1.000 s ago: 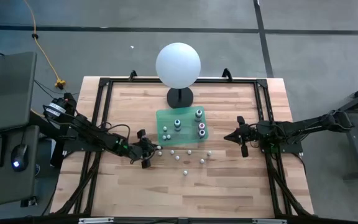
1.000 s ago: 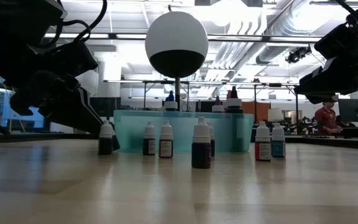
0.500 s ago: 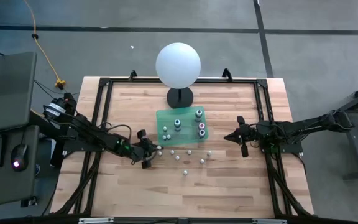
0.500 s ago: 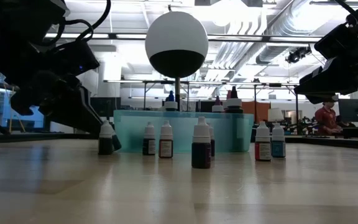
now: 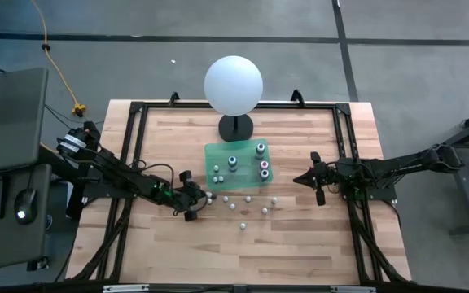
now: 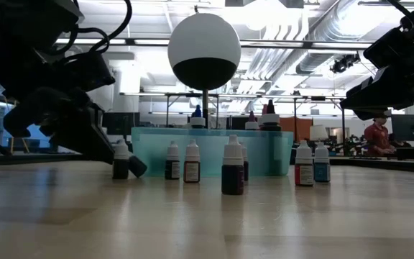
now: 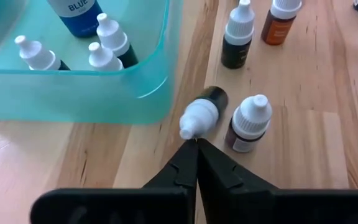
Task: Pick & Place food coloring
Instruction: Put the small green food coloring bottle into the bin
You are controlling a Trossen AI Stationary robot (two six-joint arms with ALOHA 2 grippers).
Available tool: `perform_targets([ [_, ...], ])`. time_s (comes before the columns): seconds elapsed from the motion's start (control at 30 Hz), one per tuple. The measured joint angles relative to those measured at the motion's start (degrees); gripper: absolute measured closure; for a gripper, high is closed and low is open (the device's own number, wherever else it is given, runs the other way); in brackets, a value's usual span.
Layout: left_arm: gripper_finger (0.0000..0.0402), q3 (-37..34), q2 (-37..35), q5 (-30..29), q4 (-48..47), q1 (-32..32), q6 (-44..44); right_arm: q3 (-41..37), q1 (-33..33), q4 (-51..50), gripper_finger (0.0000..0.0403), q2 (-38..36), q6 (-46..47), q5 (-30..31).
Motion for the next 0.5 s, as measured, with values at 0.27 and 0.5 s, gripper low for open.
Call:
perform_targets([
  [0.27, 0.0393, 0.00, 0.00, 0.10, 0.82, 0.00, 0.06, 0.01, 0.00, 0.00, 0.0402, 0.01, 0.01, 0.00],
  [0.5, 0.0393, -0.02, 0.00, 0.34, 2.56, 0.00, 0.28, 0.00, 0.00, 0.00, 0.0402, -0.01, 0.00, 0.00],
])
